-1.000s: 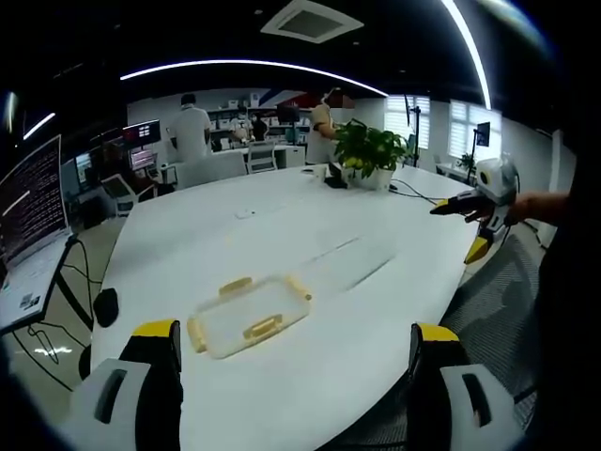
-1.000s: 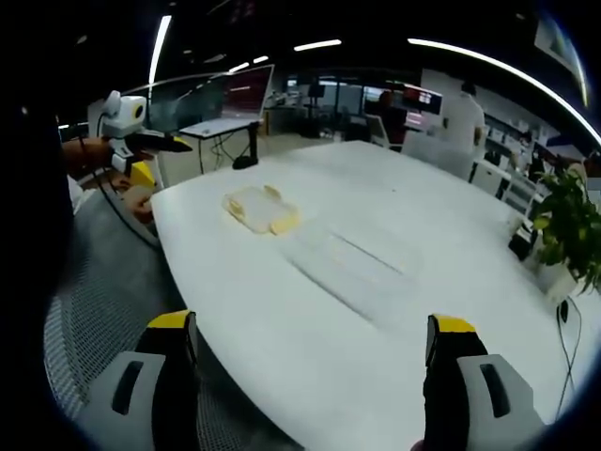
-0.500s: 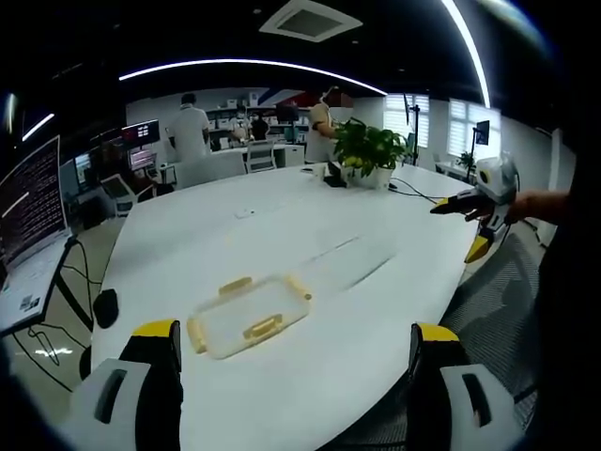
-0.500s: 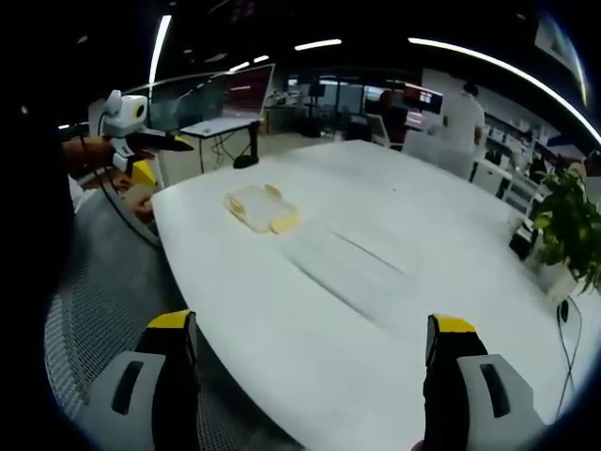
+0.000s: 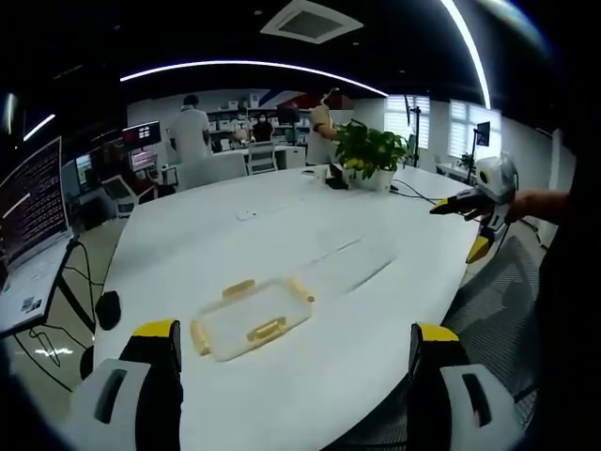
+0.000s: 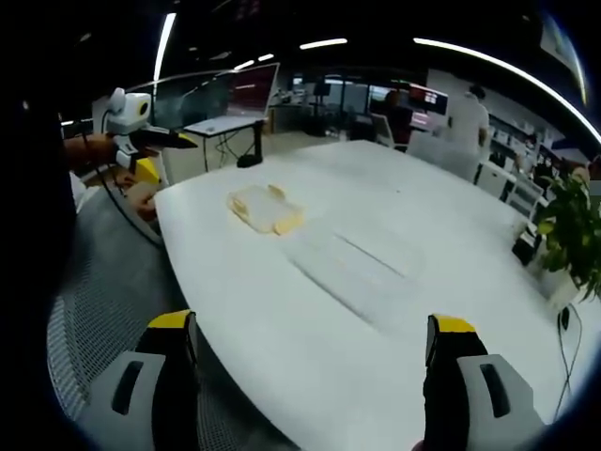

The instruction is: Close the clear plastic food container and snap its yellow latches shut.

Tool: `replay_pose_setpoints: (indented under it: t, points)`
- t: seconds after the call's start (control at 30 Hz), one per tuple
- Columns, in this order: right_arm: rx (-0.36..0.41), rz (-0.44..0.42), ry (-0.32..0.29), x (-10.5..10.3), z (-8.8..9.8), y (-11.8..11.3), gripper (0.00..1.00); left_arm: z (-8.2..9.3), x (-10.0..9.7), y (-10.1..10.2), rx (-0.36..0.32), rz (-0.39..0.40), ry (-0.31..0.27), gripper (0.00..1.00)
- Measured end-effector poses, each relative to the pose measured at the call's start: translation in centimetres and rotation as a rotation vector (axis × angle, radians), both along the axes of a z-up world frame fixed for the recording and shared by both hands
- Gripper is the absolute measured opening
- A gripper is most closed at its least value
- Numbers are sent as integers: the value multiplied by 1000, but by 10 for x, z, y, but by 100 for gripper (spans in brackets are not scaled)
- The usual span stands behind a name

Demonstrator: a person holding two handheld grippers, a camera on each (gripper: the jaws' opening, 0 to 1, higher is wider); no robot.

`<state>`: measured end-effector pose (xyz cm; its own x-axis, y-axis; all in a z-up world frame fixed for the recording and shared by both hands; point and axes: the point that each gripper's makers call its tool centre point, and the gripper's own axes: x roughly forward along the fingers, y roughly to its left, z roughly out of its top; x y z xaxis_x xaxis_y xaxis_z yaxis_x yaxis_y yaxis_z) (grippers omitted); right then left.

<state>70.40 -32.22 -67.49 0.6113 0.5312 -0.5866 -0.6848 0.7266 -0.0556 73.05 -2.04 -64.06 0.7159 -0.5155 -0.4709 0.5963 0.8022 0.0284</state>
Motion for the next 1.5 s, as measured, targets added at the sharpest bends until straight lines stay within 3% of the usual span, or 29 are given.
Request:
replay_pose_setpoints:
  t: [0.63, 1.13, 1.5]
  points:
    - [-21, 109, 18, 15, 4, 18, 98, -4, 5, 5, 9, -37, 27, 98]
    - [-28, 208, 10, 45, 11, 47, 96, -9, 22, 8, 36, -71, 37, 97]
    - [-79, 309, 7, 65, 5, 65, 92, -16, 37, 16, 80, -117, 46, 93]
